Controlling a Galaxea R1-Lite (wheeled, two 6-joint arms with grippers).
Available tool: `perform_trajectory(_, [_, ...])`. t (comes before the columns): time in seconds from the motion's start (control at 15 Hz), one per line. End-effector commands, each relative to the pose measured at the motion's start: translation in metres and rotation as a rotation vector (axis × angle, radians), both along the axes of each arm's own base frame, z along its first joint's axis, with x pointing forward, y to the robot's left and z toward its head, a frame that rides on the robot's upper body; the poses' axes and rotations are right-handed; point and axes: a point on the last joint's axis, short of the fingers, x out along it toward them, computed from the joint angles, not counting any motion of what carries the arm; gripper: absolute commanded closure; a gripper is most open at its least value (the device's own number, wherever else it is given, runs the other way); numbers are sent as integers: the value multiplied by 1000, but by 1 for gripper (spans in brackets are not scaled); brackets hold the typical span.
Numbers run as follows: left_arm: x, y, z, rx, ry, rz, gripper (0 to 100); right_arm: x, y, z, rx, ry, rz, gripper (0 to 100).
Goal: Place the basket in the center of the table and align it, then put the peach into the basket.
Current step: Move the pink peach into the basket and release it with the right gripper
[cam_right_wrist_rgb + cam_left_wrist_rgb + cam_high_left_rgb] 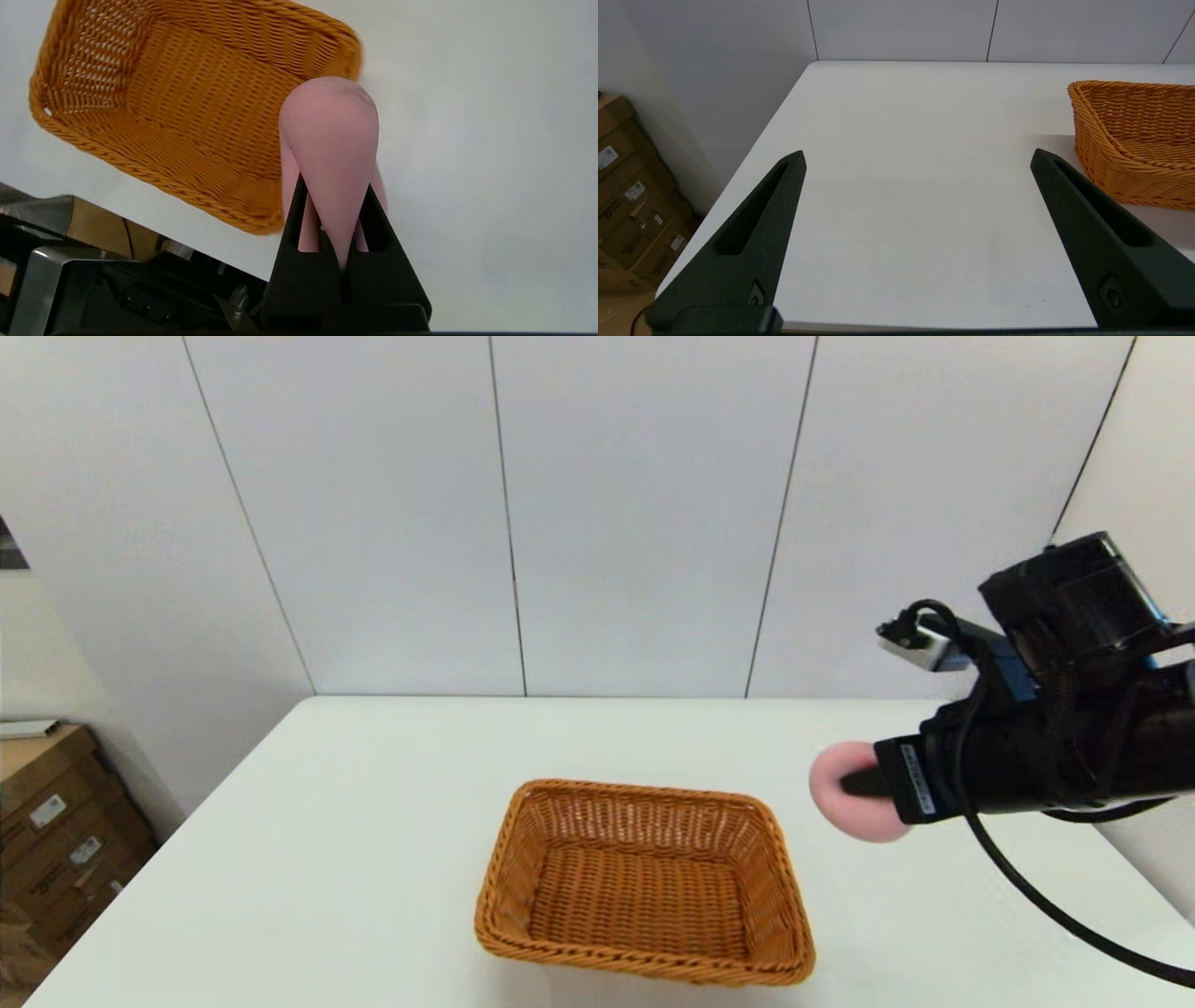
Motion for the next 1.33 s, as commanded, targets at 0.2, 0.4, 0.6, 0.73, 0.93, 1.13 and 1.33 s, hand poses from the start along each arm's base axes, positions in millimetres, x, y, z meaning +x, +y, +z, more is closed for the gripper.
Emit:
perform_trajectory(0.2, [0, 0, 0, -1, 0, 1, 0, 59, 80, -70, -88, 171, 145, 100])
perform_trajectory(0.4, [0, 0, 0, -1, 0, 1, 0, 68, 109, -91, -110, 203, 194, 100])
perform_trajectory(0.6, [0, 0, 0, -1, 0, 1, 0, 71, 126, -108, -122, 233, 211, 0])
perform_trajectory(0.73, [0, 0, 0, 1, 2, 1, 0, 73, 128, -104, -102, 231, 198, 0])
perform_trajectory(0.93, [0, 0, 0, 1, 0, 1, 0, 72, 124, -95, -90, 213, 191, 0])
perform_trajectory(1.13, [0, 0, 0, 1, 0, 1, 0, 70, 117, -75, -61, 172, 179, 0])
perform_trajectory(1.33, [0, 0, 0, 1, 0, 1, 0, 71, 83, -42, -19, 110, 103, 0])
